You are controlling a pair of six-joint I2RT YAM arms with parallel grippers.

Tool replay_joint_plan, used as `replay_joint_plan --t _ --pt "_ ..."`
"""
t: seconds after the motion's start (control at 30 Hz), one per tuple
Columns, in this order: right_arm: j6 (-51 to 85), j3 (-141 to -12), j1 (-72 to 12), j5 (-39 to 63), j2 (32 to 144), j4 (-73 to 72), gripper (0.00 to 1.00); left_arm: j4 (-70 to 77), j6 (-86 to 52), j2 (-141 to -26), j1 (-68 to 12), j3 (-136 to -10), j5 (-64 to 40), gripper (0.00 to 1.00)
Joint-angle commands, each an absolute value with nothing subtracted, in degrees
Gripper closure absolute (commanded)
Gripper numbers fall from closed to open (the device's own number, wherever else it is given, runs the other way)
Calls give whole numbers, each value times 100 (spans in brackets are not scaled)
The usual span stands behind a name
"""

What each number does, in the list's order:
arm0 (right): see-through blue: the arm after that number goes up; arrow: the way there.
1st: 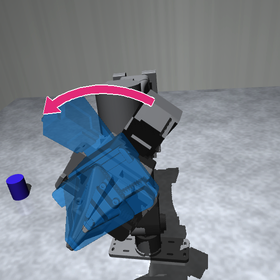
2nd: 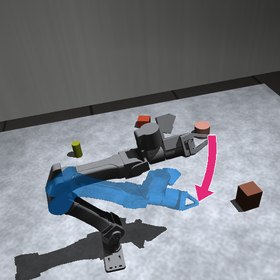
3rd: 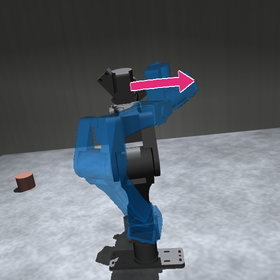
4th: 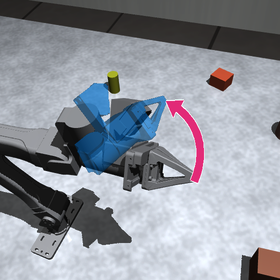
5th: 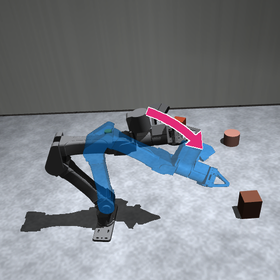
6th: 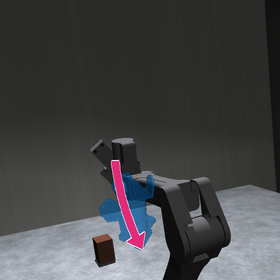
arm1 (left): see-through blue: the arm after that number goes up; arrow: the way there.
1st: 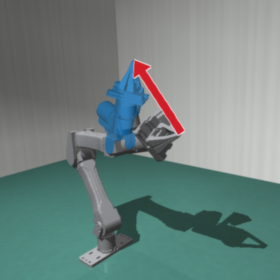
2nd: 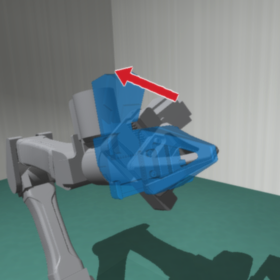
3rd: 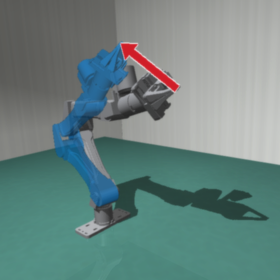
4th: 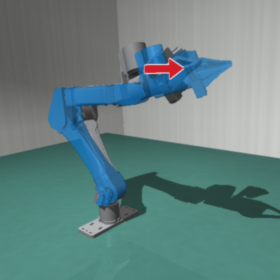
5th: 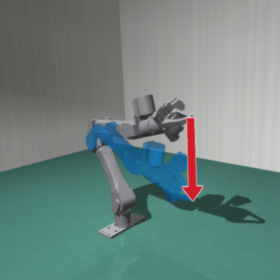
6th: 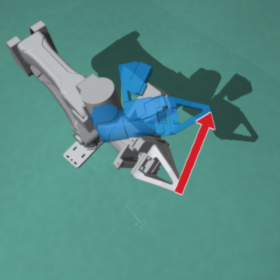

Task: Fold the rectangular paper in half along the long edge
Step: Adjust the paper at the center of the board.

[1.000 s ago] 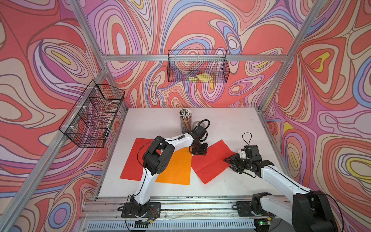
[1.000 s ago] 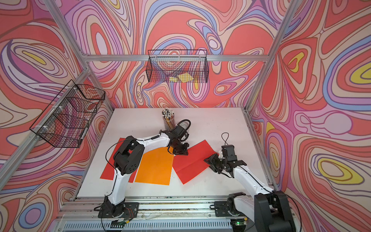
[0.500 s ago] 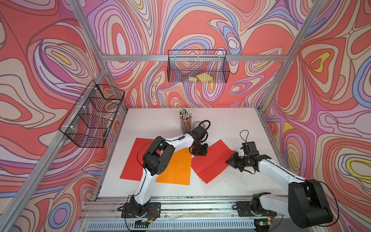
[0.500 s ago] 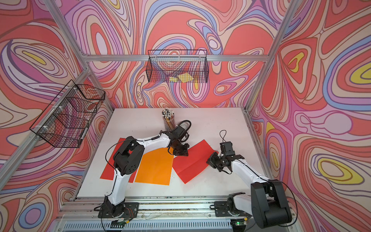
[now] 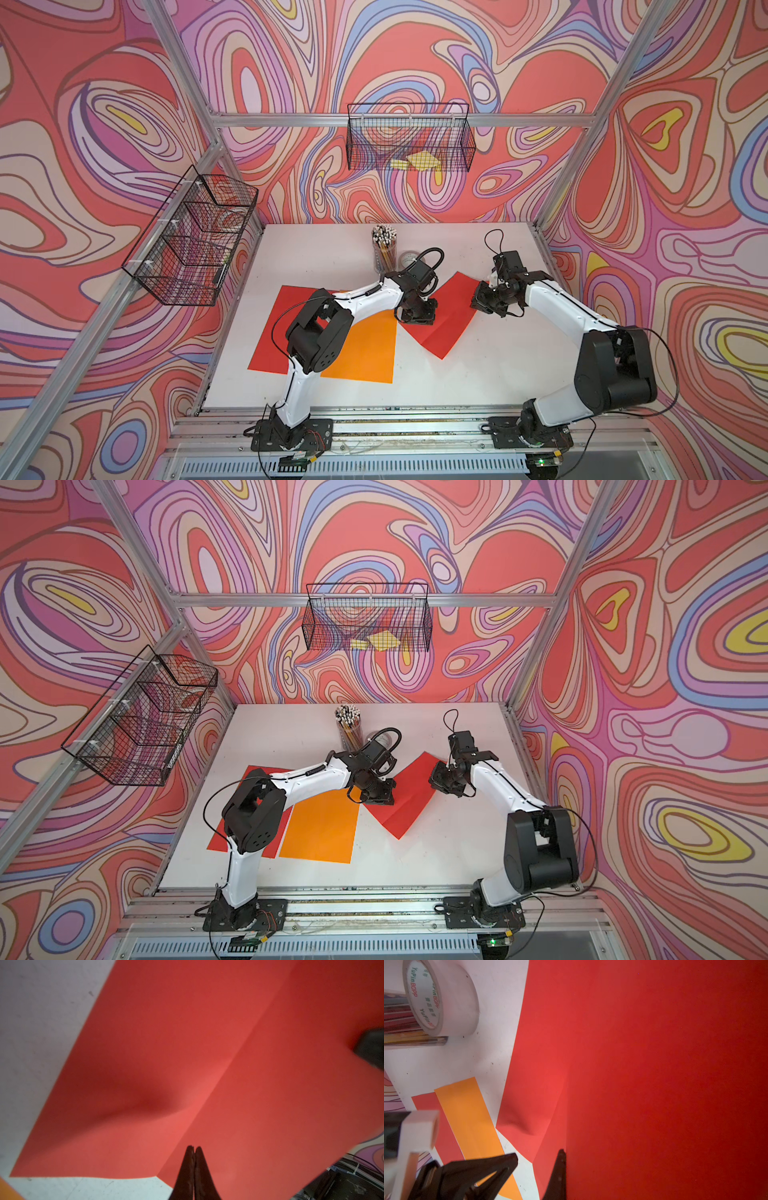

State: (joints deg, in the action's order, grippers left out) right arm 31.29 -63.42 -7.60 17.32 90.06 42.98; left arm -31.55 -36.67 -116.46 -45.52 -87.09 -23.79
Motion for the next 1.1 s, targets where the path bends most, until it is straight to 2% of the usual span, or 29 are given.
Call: replay_joint_plan --t 0.0,0.13,0.27,0.4,0.5,0.63,0.73,0.9,1.07 --pt "2158 -6957 -793 1723 9398 5100 100 -3349 -3648 -11329 -4616 -8494 -2261 93" --pt "1365 -7440 -792 2265 9526 5495 100 -3522 -3453 -10877 -4530 -8354 -1871 86" --pt "1041 -7627 -794 2500 9353 5640 100 -3454 -3341 -10370 -4138 -7999 -1950 77" --pt "742 -8084 -800 2378 9382 6185 100 -3175 -3269 -10003 -3527 -7449 -2329 62" --pt "535 -8501 -856 2134 9646 6572 100 -3338 -3022 -10102 -3437 -7506 -2455 61" --pt "483 -8785 -1046 1562 10100 6812 100 -3203 -3078 -10230 -3500 -7453 -2620 70" --pt "502 -8828 -1215 1195 10355 6834 100 -2812 -3243 -10215 -3559 -7252 -2739 70" --pt "569 -8781 -1274 951 10397 6755 100 -2097 -3460 -10199 -3556 -6936 -3039 57" --pt "643 -8577 -1283 840 10467 6606 100 -1677 -3592 -10399 -3560 -6877 -3174 51"
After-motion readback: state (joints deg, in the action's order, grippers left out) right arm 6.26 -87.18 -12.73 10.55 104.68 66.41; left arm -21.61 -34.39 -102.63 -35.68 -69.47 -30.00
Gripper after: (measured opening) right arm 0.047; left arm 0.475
